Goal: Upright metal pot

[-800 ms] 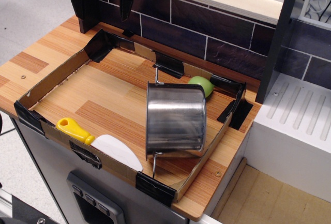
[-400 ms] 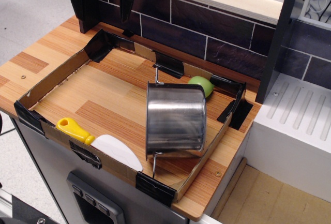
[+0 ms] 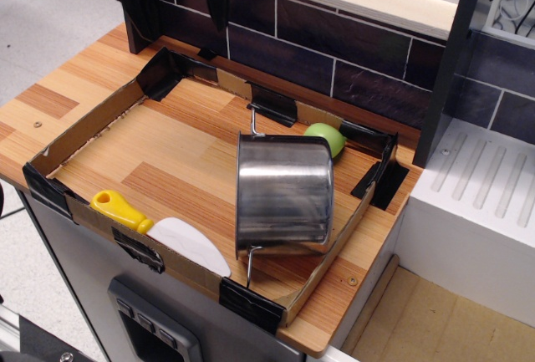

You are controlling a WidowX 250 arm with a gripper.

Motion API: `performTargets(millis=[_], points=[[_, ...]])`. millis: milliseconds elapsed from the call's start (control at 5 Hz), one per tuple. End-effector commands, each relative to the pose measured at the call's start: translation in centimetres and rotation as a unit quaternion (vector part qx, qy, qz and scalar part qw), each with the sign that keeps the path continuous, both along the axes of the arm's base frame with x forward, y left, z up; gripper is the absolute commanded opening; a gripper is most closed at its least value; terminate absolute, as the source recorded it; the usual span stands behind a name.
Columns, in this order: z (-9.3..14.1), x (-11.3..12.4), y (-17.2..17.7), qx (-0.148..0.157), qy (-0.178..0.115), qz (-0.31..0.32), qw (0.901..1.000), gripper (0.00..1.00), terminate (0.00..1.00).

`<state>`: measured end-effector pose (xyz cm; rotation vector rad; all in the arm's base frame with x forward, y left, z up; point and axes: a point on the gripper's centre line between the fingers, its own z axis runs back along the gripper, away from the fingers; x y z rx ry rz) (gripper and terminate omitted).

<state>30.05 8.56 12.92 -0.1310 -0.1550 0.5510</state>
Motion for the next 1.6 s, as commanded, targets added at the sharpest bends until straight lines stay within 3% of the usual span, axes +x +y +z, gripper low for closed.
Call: performTargets(millis=[0, 200, 400, 600, 800, 1000, 1400], points=[[3.1, -3.9, -2.0, -0.065, -0.081, -0.034, 0.994, 1.0, 0.0], [1.0, -6.0, -2.9, -0.104, -0.079, -0.022, 0.9911, 1.0, 0.0], [-1.3, -7.5, -3.6, -0.116, -0.091, -0.012, 0.989, 1.0, 0.0], [-2.8, -7.4, -4.3, -0.139, -0.103, 0.004, 0.985, 1.0, 0.0], [-3.3, -6.8, -5.1, -0.185, -0.125, 0.016, 0.9747, 1.0, 0.0], [-3.4, -6.1, -5.3, -0.208, -0.143, 0.02, 0.9675, 1.0, 0.0], [-4.3, -4.3, -6.2, -0.205, -0.126, 0.049, 0.9693, 1.0, 0.0]])
